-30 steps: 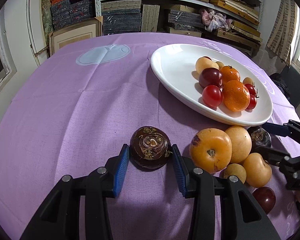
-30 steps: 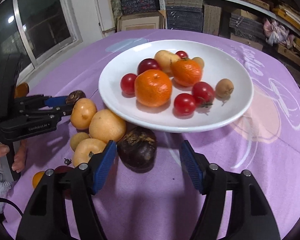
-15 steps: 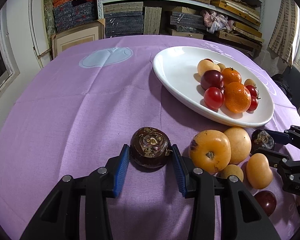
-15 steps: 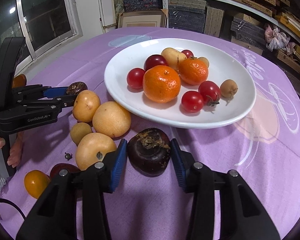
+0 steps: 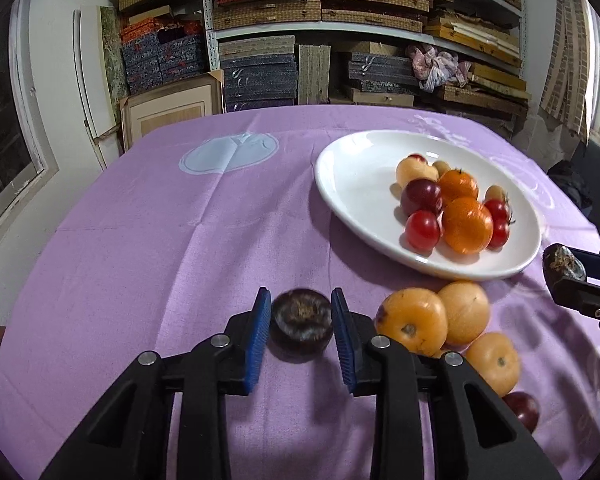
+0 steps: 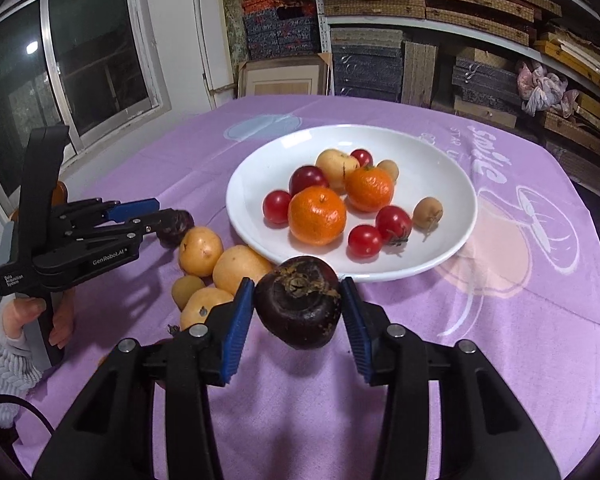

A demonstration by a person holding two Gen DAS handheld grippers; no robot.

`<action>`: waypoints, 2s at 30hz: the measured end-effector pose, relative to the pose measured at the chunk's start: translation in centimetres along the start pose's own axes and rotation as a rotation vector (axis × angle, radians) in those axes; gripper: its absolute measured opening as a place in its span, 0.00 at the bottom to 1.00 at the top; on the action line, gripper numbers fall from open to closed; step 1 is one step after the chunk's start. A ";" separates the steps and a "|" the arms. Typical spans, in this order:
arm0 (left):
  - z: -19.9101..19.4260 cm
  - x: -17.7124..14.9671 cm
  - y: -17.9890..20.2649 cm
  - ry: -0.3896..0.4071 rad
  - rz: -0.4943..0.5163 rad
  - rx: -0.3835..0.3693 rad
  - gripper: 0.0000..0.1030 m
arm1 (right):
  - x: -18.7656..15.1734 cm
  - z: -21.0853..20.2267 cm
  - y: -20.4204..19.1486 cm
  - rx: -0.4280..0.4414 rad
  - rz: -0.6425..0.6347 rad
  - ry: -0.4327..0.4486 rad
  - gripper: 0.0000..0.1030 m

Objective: Organize fruits
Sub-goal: 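Lower both dark brown fruits onto the white plate and open both grippers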

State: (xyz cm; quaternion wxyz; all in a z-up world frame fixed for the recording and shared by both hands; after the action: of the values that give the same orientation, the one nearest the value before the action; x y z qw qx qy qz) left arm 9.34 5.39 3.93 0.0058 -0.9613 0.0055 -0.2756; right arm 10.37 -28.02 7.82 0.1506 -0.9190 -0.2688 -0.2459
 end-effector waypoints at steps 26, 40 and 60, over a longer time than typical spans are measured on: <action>3.6 -0.9 0.6 -0.101 0.103 0.078 0.56 | 3.1 0.7 5.2 0.047 0.130 0.026 0.42; 1.5 9.1 2.3 -0.011 0.025 0.013 0.41 | 5.2 1.4 6.2 -0.031 0.151 0.056 0.42; 3.5 9.1 2.9 -0.011 0.022 0.067 0.85 | 7.6 -0.6 8.2 0.012 0.190 0.181 0.62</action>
State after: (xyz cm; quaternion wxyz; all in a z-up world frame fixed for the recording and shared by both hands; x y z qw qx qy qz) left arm 18.88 2.35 5.74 0.0413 -0.9619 0.0068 -0.2703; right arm 20.36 -31.70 11.13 0.2024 -0.9134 -0.1675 -0.3109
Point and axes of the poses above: each gripper's, at about its wrist camera, not at the fingertips, and z roughly the way its jaws point, y to its right, x to its top, the point moved 1 cm from there along z, roughly the way its jaws point, and after that the axes turned 15 degrees about -y, right-handed, at the moved point
